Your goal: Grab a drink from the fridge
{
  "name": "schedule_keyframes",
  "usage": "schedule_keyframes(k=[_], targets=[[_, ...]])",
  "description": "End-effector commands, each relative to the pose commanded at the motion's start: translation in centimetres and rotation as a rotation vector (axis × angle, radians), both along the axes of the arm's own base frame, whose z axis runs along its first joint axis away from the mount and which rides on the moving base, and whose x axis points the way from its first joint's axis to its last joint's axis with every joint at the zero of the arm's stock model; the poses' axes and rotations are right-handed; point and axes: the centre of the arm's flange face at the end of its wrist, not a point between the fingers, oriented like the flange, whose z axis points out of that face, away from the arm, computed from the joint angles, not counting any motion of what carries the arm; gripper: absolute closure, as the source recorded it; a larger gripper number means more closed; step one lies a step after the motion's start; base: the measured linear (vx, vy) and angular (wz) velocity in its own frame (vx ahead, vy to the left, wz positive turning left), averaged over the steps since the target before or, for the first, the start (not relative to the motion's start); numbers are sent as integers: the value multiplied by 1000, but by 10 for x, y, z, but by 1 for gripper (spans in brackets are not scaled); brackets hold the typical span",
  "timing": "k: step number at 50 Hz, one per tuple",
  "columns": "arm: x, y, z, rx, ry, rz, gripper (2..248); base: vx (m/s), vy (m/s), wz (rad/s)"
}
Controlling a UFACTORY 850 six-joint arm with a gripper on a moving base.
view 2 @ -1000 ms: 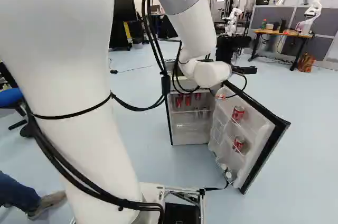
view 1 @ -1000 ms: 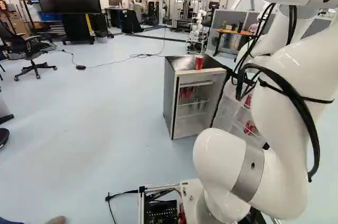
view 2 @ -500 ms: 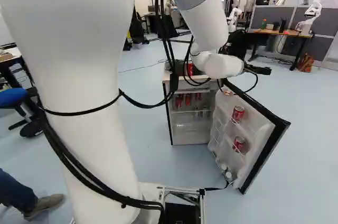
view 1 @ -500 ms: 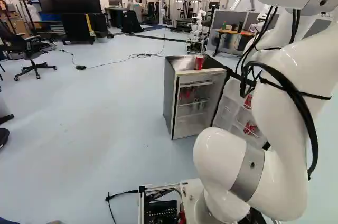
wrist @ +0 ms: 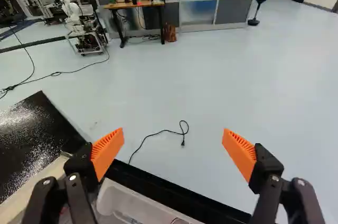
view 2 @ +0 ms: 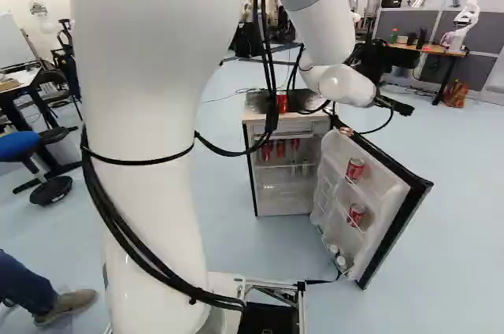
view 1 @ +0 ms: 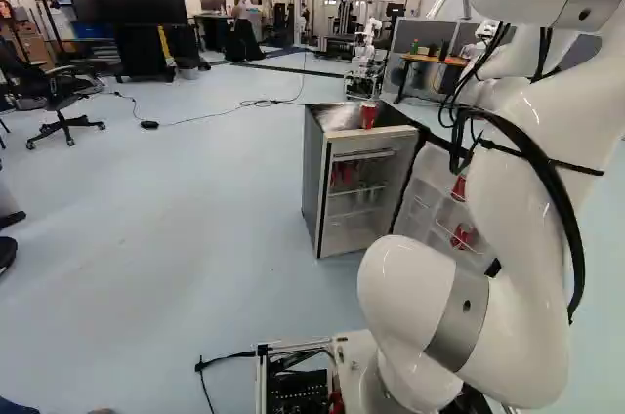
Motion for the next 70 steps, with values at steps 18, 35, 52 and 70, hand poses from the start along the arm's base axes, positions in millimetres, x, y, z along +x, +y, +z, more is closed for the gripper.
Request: schedule_keyframes(k=[18, 35, 52, 70], targets=[[21, -23, 9, 63, 13, -24, 3, 0, 0, 0], [31, -48, 13, 111, 49, -34, 3, 0, 0, 0], [30, -71, -2, 233, 149, -47, 3, 0, 0, 0], [24, -93, -17, 366, 253, -62, 3, 0, 0, 0]])
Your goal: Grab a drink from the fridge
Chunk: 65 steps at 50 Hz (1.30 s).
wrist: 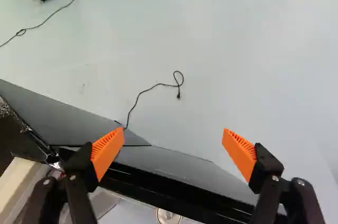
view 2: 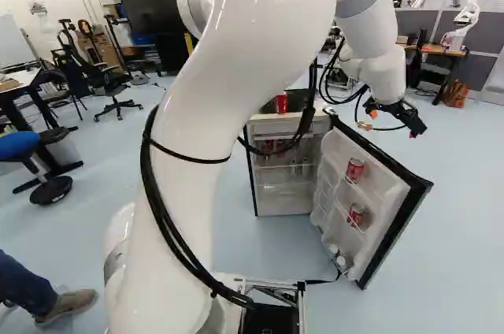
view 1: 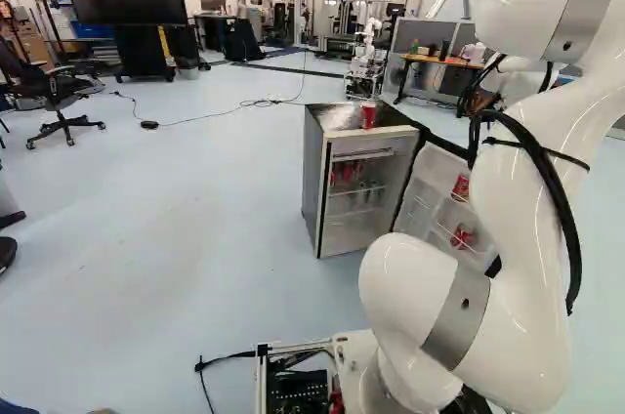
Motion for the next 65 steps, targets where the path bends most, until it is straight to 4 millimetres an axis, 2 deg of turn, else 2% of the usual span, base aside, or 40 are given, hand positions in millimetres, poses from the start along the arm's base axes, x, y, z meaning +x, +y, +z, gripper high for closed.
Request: schedule_keyframes(k=[18, 39, 65], targets=[[-7, -20, -13, 133, 95, -12, 3, 0, 0, 0], [-2, -48, -42, 172, 121, -27, 3, 0, 0, 0], [4, -57, -79, 202, 146, -29, 3, 0, 0, 0]])
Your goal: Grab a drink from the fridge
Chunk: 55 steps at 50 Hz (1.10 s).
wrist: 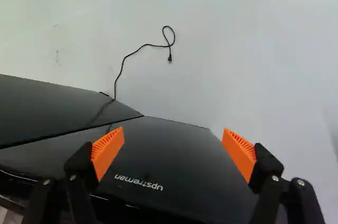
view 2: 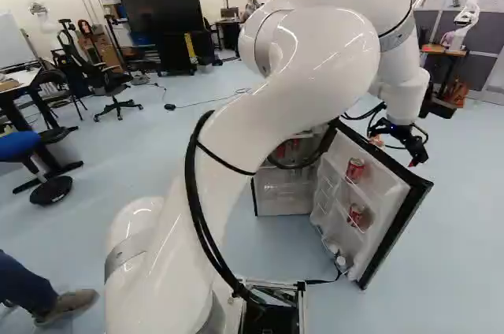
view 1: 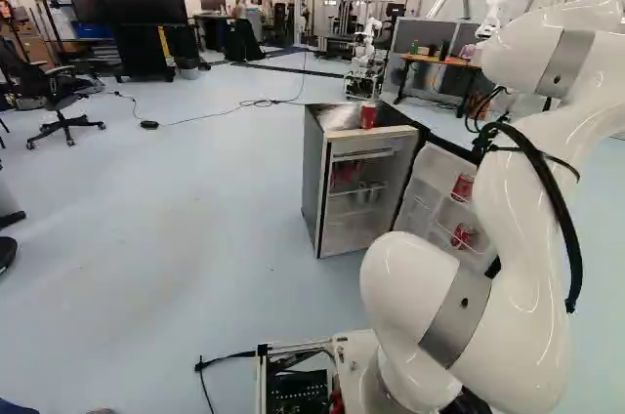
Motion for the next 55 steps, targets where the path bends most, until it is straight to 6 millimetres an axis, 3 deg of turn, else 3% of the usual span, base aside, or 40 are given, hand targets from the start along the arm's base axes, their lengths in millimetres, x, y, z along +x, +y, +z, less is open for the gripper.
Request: schedule_keyframes(k=[14, 28, 55], targets=[[1, -3, -20, 18, 15, -1, 3, 0, 0, 0], [-16, 4, -38, 56, 44, -15, 3, 0, 0, 0], [-57, 32, -38, 94, 91, -22, 3, 0, 0, 0]])
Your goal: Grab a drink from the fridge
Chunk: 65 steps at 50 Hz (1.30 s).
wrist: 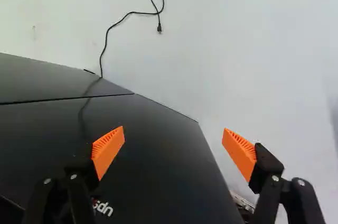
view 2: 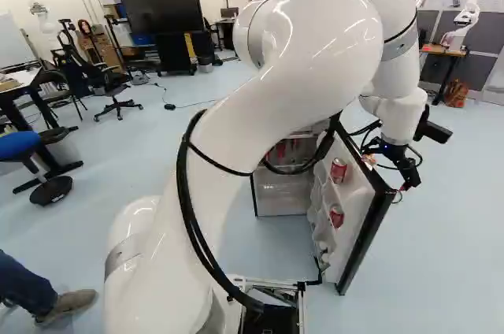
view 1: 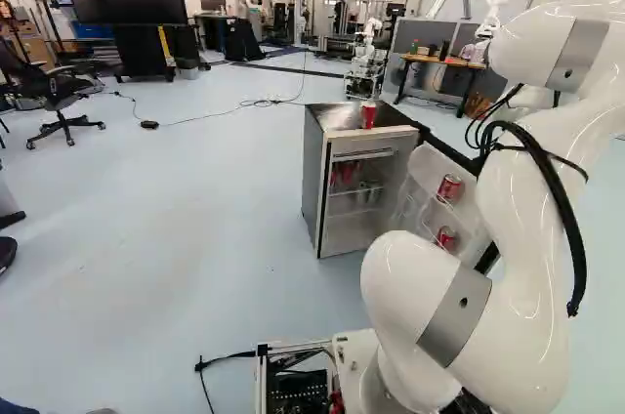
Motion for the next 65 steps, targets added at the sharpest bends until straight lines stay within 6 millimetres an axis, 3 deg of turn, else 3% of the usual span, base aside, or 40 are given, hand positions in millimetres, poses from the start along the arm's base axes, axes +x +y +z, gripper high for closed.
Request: schedule_keyframes(k=[65], targets=[[-81, 73, 14, -235, 140, 352, 3, 0, 0, 0]])
